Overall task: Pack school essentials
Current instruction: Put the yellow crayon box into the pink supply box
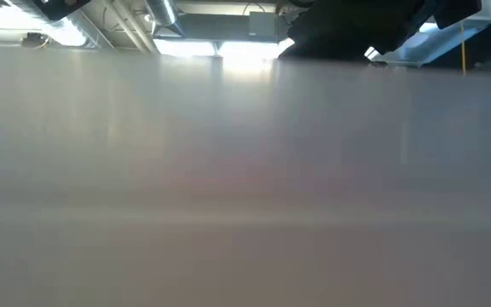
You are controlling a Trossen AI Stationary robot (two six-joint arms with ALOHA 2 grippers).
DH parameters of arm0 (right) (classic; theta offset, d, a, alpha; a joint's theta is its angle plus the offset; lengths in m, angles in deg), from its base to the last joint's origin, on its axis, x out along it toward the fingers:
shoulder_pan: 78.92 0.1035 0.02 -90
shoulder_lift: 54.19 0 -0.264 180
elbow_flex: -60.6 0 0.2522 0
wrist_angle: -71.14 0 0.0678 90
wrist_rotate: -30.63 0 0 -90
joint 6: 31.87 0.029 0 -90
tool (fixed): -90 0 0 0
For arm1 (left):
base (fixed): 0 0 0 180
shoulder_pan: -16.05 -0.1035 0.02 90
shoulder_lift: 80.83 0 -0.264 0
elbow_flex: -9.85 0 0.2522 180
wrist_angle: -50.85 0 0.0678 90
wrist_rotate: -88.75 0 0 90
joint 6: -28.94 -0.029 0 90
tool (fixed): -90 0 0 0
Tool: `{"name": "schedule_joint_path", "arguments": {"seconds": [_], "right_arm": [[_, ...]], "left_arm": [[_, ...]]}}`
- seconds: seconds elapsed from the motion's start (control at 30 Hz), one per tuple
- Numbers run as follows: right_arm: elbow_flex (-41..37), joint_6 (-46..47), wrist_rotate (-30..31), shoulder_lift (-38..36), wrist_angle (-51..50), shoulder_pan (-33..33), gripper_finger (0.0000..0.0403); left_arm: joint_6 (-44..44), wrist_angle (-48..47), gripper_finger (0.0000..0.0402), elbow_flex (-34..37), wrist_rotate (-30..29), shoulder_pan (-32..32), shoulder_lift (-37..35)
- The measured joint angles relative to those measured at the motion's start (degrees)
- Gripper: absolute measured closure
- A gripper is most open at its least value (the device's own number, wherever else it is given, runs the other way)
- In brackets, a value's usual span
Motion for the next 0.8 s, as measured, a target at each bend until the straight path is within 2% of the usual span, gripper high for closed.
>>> {"name": "schedule_joint_path", "arguments": {"seconds": [0.2,0.4,0.53,0.63,0.8], "right_arm": [[0.0,-1.3,-0.9,0.0,0.1,0.0,0.0307],[0.0,1.6,-8.3,-1.3,0.4,0.2,0.0306],[0.4,3.2,-11.5,-1.7,-0.7,2.7,0.0306],[3.1,3.3,-11.8,-1.8,-3.9,5.6,0.0306],[7.1,3.2,-8.4,-1.8,-13.2,9.6,0.0306]], "left_arm": [[0.0,0.0,0.0401,0.0,0.0,0.0,0.0],[0.0,0.0,0.0401,0.0,0.0,0.0,0.0],[-0.7,0.0,0.0401,0.0,0.1,0.0,0.0],[-2.1,-0.1,0.0401,0.0,0.1,0.0,0.0],[-3.5,-0.1,0.0401,0.0,0.1,0.0,0.0]]}}
